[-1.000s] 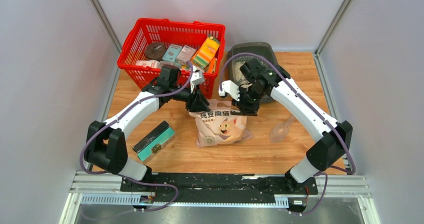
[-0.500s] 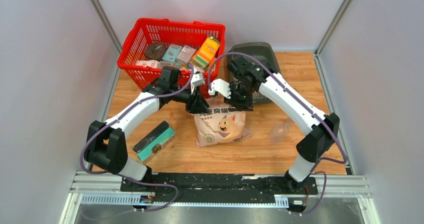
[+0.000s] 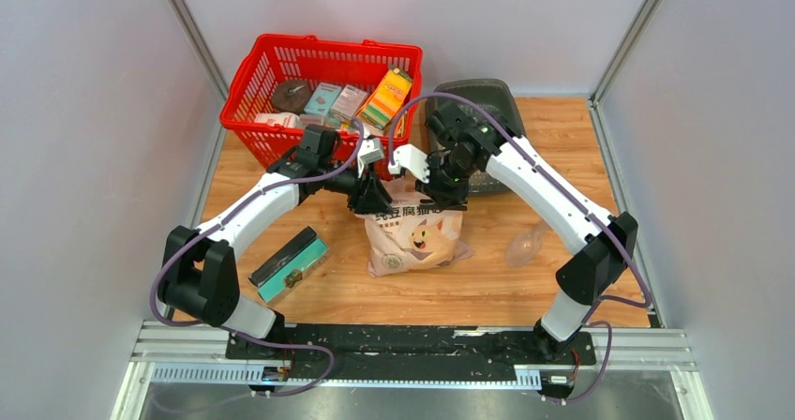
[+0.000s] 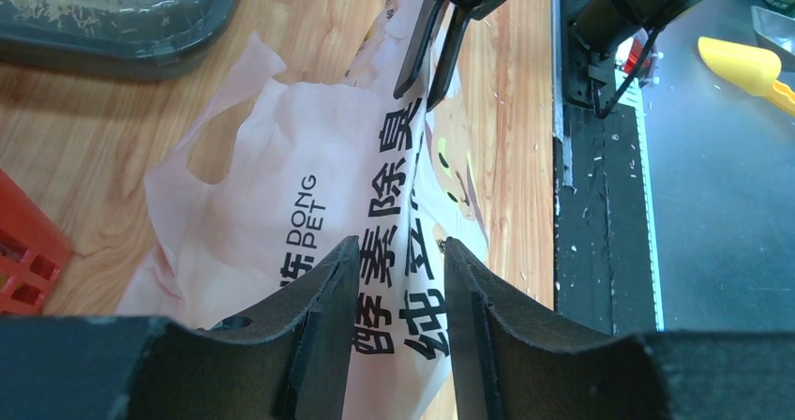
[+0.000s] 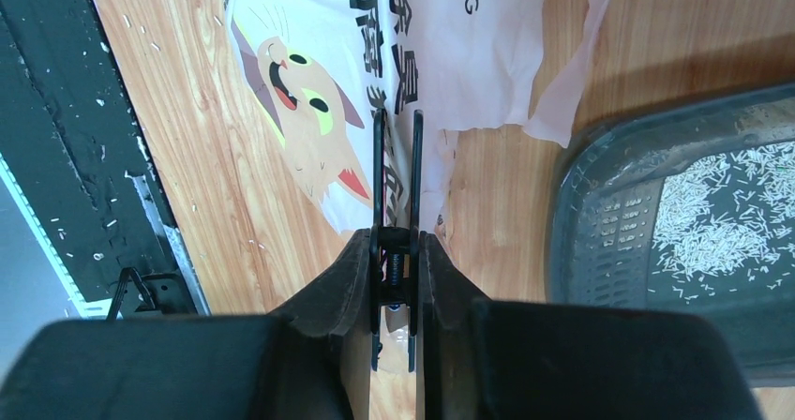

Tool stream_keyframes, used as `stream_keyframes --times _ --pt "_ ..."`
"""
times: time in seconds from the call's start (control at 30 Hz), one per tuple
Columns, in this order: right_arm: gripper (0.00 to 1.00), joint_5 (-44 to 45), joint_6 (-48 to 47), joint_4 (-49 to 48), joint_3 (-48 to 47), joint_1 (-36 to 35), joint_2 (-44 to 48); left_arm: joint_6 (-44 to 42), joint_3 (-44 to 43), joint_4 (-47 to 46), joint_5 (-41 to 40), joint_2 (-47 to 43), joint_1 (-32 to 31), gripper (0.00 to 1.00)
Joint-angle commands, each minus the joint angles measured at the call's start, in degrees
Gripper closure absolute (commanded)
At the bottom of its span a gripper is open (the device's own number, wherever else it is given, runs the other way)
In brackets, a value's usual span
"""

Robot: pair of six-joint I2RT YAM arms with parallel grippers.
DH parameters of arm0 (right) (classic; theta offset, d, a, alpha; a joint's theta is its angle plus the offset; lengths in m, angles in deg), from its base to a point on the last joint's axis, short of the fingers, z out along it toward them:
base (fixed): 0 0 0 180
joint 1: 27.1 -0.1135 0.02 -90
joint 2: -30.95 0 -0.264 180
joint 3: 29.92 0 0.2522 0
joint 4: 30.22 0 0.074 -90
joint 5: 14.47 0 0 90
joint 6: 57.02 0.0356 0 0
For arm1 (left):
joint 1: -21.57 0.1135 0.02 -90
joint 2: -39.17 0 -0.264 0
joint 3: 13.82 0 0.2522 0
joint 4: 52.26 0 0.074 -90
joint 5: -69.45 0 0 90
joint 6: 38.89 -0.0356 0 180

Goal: Fill the litter box with clean litter

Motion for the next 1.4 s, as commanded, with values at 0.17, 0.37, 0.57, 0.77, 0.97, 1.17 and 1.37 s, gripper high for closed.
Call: stream_keyframes --times 0.17,0.37,0.57,0.77,0.97,1.17,1.37 --pt "1.0 -4.05 -1.47 6.54 4.8 0.04 0.97 -1.45 -0.1 -0.13 1.5 -0.25 0.0 0.54" --pt "1.0 -6.77 -1.57 3.64 8.32 1.35 1.41 -1.01 -0.19 -0.13 1.5 -0.16 0.0 0.54" --pt "1.0 -9.49 -0.95 -1.72 12.36 2.42 4.56 -0.83 -0.27 -0.22 1.33 0.02 0.0 0.55" --pt "1.0 -13.36 -1.65 -6.12 15.26 3.29 7.02 -0.74 -0.71 0.3 0.89 -0.33 0.0 0.55" --pt "1.0 -16.0 -1.57 -12.01 19.57 4.17 11.33 -0.92 -0.19 1.27 0.09 -0.68 0.0 0.56" --pt "1.0 -18.99 -1.74 -14.73 22.29 5.84 12.31 -0.39 -0.36 1.54 0.01 -0.34 0.0 0.56" --pt "1.0 -19.08 -3.32 -12.72 20.72 5.84 9.06 0.31 -1.68 1.62 -0.08 0.37 0.0 0.56"
